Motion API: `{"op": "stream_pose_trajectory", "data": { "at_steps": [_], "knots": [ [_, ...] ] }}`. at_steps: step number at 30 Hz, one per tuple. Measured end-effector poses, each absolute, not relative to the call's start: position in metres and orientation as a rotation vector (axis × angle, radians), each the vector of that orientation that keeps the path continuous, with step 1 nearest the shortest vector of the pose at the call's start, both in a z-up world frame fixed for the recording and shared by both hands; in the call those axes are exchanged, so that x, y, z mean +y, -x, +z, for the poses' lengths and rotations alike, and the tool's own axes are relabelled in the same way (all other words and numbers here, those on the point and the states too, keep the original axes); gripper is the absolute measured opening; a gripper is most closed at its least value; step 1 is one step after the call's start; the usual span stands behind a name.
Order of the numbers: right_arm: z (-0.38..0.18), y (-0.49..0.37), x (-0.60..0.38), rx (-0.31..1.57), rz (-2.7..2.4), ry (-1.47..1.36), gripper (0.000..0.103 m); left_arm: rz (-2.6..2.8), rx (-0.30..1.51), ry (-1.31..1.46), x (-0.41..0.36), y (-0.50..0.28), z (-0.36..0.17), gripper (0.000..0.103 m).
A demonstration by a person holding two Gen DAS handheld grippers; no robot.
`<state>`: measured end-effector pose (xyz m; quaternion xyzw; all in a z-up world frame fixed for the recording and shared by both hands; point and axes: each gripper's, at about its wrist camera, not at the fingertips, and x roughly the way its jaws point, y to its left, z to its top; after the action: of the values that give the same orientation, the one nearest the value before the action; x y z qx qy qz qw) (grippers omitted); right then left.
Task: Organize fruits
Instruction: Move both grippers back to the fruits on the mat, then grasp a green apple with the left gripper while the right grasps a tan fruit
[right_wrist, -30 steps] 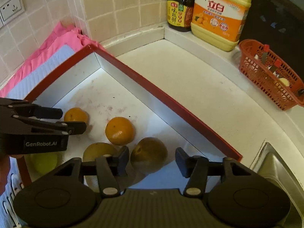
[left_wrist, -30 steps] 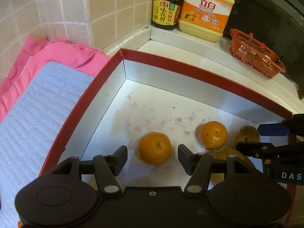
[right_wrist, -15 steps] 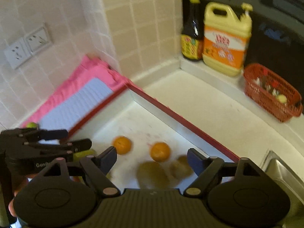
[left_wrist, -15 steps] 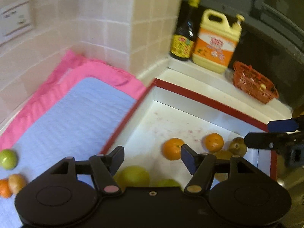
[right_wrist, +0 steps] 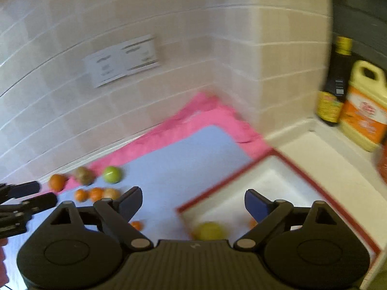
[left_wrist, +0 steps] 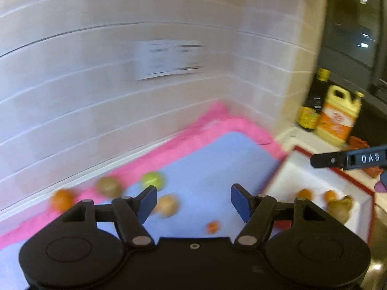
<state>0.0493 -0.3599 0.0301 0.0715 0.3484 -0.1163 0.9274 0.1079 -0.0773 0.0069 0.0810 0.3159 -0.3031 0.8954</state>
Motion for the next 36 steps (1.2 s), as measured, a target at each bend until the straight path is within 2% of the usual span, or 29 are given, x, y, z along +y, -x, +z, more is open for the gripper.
{"op": "stream_pose_trajectory", "data": {
  "at_steps": [4, 9, 20, 22, 24, 32, 36],
  "knots": [
    [0.012, -0.076, -0.327, 0.747, -0.158, -0.153, 0.093, -0.536, 0.699, -0.158, -0.022, -0.100, -0.007, 0.080],
    [-0.011, -0.113, -0.290, 0.787, -0.102, -0.113, 0.093, -0.508, 0.757, -0.125, 0.011, -0.092, -0.035, 0.080],
    [-0.083, -0.187, -0.254, 0.905, -0.046, -0.042, 0.093, -0.555, 0.920, -0.132, -0.008, -0.099, -0.115, 0.080],
    [-0.094, -0.197, -0.252, 0.911, -0.028, -0.030, 0.088, -0.568, 0.933, -0.136, -0.011, -0.100, -0.123, 0.080],
    [-0.102, -0.204, -0.248, 0.911, -0.018, 0.015, 0.077, -0.580, 0.953, -0.145, -0.013, -0.101, -0.130, 0.080],
    [-0.122, -0.231, -0.238, 0.917, 0.032, 0.031, 0.073, -0.614, 1.009, -0.106, -0.013, -0.109, -0.148, 0.080],
    [-0.131, -0.242, -0.237, 0.943, 0.037, 0.042, 0.065, -0.610, 1.005, -0.099, -0.016, -0.111, -0.151, 0.080]
  ]
}}
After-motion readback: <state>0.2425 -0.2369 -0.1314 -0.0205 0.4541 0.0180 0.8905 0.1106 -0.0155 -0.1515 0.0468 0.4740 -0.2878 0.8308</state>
